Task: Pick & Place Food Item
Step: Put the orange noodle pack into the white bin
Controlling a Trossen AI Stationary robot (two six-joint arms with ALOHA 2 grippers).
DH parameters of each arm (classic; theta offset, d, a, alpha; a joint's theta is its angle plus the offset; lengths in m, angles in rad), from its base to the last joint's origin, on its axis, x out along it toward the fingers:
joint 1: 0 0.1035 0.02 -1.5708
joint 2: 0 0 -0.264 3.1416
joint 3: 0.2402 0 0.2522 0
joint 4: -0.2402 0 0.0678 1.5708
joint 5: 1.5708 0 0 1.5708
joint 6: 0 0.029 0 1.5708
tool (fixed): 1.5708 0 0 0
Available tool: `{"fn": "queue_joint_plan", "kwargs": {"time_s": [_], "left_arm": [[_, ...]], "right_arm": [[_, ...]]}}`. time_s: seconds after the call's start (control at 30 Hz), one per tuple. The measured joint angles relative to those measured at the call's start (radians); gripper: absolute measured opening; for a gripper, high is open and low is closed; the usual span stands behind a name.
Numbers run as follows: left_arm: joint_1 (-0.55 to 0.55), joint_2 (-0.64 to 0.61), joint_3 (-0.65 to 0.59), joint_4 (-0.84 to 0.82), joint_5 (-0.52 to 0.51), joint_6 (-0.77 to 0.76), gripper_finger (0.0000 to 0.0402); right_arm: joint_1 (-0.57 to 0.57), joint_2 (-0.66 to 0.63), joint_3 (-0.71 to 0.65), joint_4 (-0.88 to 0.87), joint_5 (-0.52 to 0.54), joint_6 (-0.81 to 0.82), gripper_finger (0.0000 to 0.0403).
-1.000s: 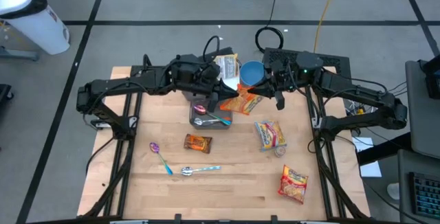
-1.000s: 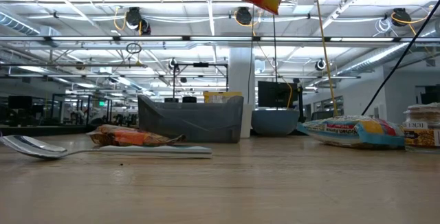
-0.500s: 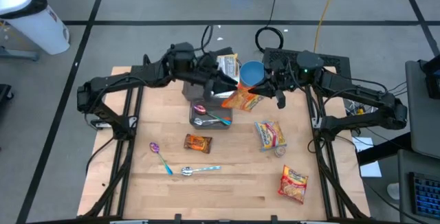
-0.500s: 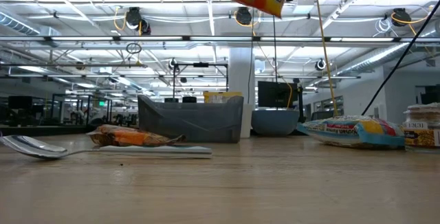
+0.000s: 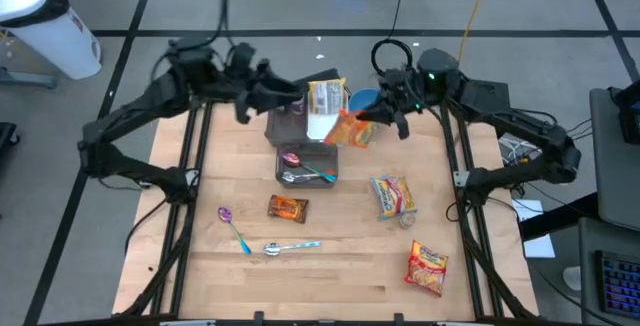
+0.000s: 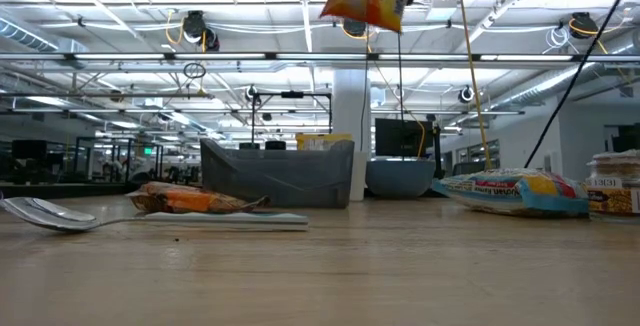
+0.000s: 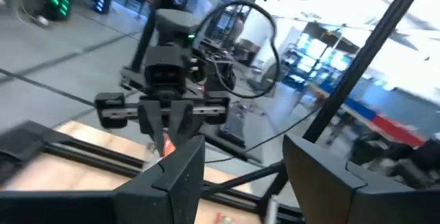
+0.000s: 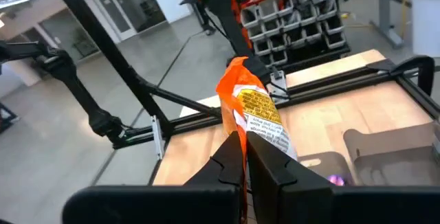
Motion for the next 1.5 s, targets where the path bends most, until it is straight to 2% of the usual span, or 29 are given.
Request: {"fn": "queue_joint_plan", "kwargs": {"time_s": [0.37,0.67,0.93,1.07,1.27,1.5], "left_arm": [[-0.009,-0.114,0.0,-0.215,0.007,0.178,0.0184],[0.018,-0.168,0.0,-0.392,0.008,0.344,0.0182],[0.062,-0.172,0.0,-0.464,0.006,0.386,0.0182],[0.078,-0.17,0.0,-0.462,-0.018,0.406,0.0182],[0.093,-0.144,0.0,-0.405,-0.068,0.385,0.0182],[0.112,-0.119,-0.001,-0.325,-0.067,0.363,0.0182]], "right_arm": [[-0.15,0.406,0.317,-0.012,-0.155,-0.016,0.0],[-0.208,0.667,0.594,-0.089,-0.156,-0.029,0.0],[-0.251,0.743,0.67,-0.179,-0.123,-0.119,0.0],[-0.275,0.739,0.67,-0.224,-0.071,-0.214,0.0],[-0.325,0.752,0.671,-0.236,-0.078,-0.257,0.0],[-0.365,0.834,0.669,-0.18,-0.201,-0.185,0.0]]}}
